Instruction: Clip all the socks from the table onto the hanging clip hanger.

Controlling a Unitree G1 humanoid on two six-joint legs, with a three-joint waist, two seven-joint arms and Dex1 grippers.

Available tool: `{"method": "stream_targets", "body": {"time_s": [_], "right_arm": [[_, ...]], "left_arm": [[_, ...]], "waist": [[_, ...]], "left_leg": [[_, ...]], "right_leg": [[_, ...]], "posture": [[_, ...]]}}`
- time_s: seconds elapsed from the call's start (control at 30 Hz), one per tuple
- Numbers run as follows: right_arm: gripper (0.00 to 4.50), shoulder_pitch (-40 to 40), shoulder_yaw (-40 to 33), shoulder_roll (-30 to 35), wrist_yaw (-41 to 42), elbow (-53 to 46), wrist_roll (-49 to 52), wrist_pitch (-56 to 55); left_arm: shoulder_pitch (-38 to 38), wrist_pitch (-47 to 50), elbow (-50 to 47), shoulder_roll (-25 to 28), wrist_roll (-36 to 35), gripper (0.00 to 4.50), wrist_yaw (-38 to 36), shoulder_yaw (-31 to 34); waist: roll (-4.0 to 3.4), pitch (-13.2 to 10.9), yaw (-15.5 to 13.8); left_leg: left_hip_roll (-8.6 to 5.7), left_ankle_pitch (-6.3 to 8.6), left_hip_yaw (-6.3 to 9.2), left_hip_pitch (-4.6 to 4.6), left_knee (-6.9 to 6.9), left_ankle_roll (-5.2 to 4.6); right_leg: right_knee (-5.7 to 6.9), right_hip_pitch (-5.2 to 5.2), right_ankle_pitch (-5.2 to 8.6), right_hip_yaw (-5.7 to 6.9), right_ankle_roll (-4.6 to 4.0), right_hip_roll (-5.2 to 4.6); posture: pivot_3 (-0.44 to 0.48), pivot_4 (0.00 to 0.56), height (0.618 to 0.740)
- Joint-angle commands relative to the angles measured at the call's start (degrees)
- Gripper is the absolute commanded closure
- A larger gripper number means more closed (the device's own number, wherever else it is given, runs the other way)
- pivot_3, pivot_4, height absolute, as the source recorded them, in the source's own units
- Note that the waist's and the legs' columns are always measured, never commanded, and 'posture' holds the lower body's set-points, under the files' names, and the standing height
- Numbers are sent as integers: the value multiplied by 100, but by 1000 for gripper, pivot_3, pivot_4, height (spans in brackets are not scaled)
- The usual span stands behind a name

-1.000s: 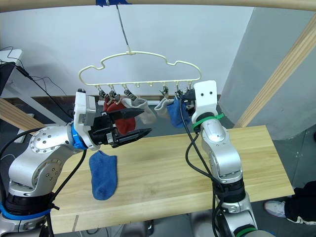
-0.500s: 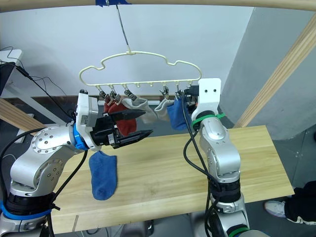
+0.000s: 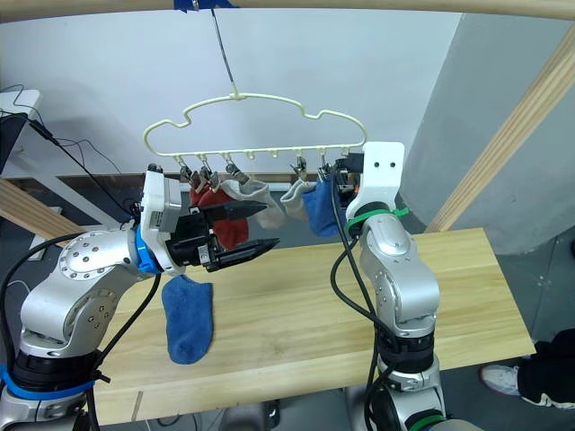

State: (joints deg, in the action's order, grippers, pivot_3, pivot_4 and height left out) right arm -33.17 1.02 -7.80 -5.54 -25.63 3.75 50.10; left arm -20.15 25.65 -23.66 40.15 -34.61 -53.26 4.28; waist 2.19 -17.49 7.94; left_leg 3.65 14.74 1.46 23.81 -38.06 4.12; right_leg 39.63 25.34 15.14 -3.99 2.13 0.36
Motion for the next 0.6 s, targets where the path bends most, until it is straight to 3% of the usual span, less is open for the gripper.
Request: {"method": "stream_targets", "body": {"time_s": [0.03,0.47,0.6], "right_arm": [[2130,-85,-61,-107,-40,-314,107,-50],[2130,-84,-103,-166,-74,-445,341,-85],[3008,-89,-87,-170,-64,-471,401,-125]], "left_arm": [[-25,-151,-54,-22,52,1280,-39,2],[6,-218,-23,-84,134,1280,-82,-60],[60,-263,3,-78,167,1256,-124,-73]], "waist": [[0,0,0],[0,0,2],[0,0,3]], "left_leg": [[0,0,0,0,0,0],[0,0,0,0,0,0],[0,0,-1,0,0,0]], "right_leg": [[0,0,0,0,0,0],[-1,0,0,0,0,0],[-1,0,0,0,0,0]], "posture": [[-177,266,740],[-184,265,740],[-186,266,740]]}}
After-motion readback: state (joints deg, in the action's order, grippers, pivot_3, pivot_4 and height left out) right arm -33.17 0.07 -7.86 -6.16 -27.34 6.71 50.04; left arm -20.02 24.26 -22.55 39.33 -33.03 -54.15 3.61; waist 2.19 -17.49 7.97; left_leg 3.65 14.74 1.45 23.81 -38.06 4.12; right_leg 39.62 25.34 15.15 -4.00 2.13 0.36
